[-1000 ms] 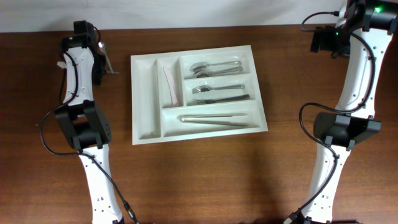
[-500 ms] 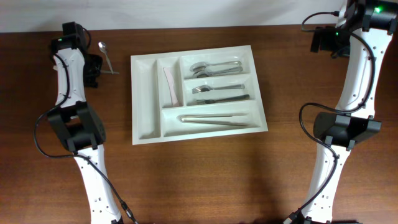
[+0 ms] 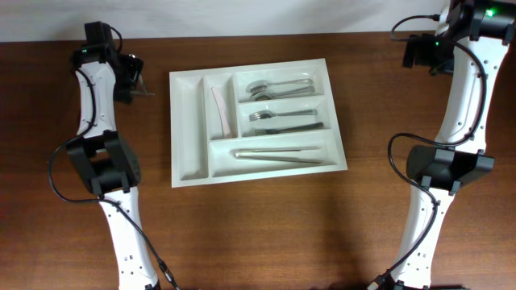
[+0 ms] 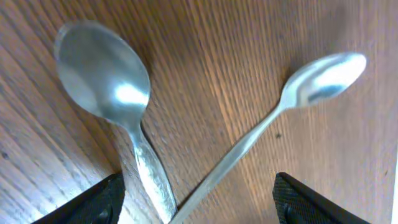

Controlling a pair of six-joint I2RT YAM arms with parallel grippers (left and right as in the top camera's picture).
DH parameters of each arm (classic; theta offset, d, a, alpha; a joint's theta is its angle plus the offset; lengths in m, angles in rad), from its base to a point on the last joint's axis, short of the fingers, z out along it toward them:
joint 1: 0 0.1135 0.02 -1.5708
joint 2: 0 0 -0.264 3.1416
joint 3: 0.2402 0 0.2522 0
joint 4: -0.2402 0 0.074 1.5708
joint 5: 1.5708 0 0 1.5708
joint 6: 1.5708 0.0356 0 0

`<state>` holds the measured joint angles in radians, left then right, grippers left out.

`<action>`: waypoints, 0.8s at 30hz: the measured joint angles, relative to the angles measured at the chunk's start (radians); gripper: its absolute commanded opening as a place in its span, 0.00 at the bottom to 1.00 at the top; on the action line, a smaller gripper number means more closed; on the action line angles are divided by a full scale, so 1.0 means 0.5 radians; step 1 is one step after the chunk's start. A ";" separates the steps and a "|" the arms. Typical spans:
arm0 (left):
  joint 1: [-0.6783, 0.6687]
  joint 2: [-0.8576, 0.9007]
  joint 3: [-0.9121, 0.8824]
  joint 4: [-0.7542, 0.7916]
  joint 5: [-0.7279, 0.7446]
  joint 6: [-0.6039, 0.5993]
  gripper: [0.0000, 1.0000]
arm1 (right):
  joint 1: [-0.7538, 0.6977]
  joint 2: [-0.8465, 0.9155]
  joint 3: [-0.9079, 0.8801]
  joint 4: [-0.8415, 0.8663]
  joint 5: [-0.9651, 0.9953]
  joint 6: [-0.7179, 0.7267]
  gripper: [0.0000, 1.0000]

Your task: Pack container

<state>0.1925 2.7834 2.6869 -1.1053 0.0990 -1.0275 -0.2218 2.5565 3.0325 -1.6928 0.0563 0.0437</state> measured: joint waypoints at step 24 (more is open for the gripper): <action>-0.050 0.175 0.346 0.082 0.064 0.395 0.80 | 0.000 0.000 0.000 0.001 0.000 -0.001 0.99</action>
<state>0.1673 2.8712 2.8597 -1.0641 0.1310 -0.8299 -0.2218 2.5565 3.0325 -1.6924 0.0563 0.0433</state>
